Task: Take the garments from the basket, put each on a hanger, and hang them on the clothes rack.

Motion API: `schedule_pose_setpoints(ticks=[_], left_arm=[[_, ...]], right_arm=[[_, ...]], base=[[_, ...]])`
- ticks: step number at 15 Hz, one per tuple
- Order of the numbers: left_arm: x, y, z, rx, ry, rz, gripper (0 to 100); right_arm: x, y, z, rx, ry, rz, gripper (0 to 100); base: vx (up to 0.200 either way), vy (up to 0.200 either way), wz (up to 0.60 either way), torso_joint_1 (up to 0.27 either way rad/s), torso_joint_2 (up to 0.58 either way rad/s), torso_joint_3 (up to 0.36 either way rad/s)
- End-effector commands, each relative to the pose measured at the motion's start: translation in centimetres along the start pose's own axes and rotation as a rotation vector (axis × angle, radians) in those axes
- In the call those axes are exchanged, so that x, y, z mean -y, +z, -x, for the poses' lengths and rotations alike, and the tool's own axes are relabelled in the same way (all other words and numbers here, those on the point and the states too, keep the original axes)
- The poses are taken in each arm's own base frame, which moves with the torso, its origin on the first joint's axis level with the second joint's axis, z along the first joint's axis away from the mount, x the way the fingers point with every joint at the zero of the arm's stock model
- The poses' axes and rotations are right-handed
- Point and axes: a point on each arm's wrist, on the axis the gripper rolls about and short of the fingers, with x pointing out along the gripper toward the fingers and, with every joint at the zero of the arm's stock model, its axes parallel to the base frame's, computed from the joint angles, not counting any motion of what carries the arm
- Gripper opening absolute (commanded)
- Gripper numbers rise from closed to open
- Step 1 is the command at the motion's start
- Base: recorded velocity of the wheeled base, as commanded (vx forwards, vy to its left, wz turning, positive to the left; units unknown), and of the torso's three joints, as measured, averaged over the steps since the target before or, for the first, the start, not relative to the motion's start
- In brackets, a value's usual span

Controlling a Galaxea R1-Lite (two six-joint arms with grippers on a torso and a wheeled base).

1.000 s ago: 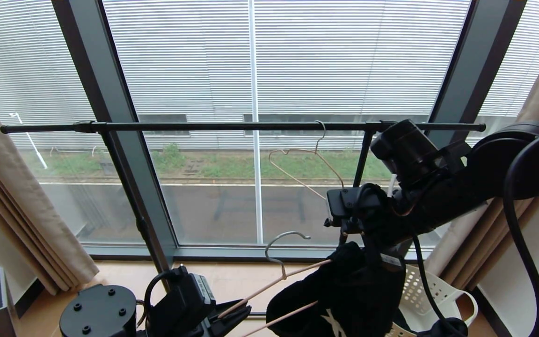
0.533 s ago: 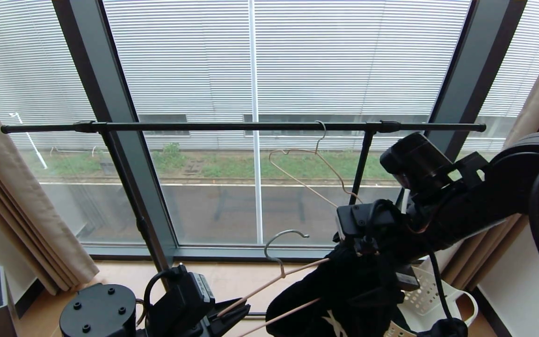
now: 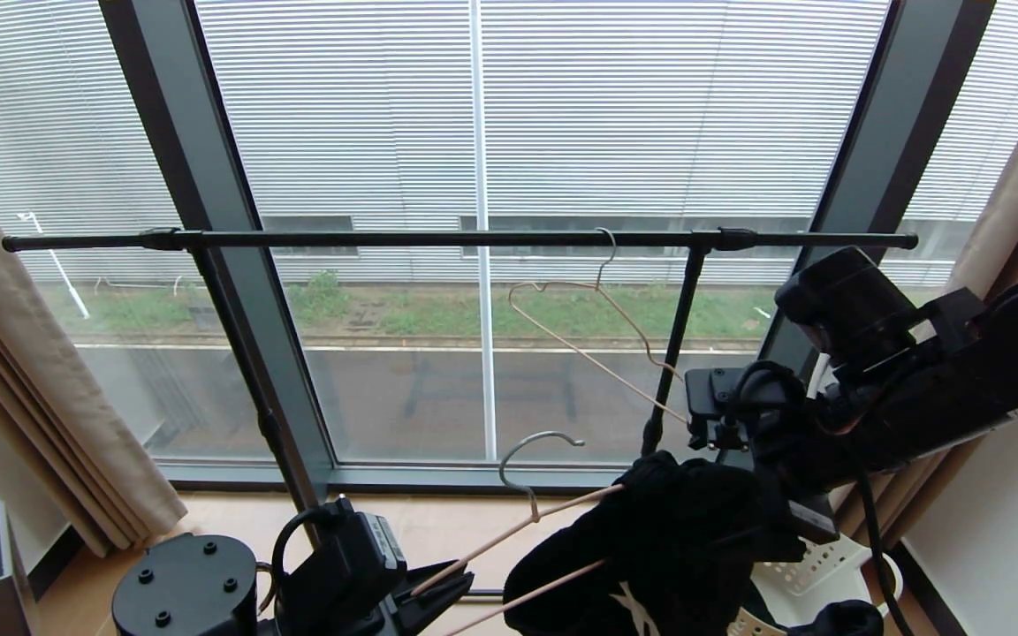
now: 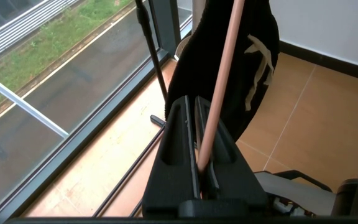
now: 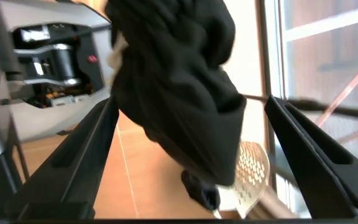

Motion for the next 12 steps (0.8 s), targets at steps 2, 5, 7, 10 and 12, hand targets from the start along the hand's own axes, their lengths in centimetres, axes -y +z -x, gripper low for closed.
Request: schedule_pose_setpoints(ticks=[2, 5, 7, 10, 12], left_arm=[[0.0, 0.1, 0.0, 0.004, -0.001, -0.001, 0], [0.0, 0.1, 0.0, 0.006, -0.003, -0.002, 0], [0.0, 0.1, 0.0, 0.006, -0.003, -0.002, 0], [0.1, 0.1, 0.0, 0.004, -0.005, -0.002, 0], [0.1, 0.1, 0.0, 0.004, -0.005, -0.002, 0]], right_arm=[[0.9, 0.4, -1.3, -0.001, -0.033, -0.033, 100], [1.5, 1.3, -2.6, 0.001, -0.108, -0.025, 100], [1.4, 2.2, -3.5, 0.016, -0.131, -0.019, 100], [0.8, 3.6, -3.6, 0.052, -0.132, 0.014, 100], [0.6, 4.1, -3.5, 0.068, -0.129, 0.028, 100]], base=[[0.000, 0.000, 0.00, 0.000, 0.00, 0.000], [0.000, 0.000, 0.00, 0.000, 0.00, 0.000], [0.000, 0.000, 0.00, 0.000, 0.00, 0.000], [0.000, 0.000, 0.00, 0.000, 0.00, 0.000], [0.000, 0.000, 0.00, 0.000, 0.00, 0.000]])
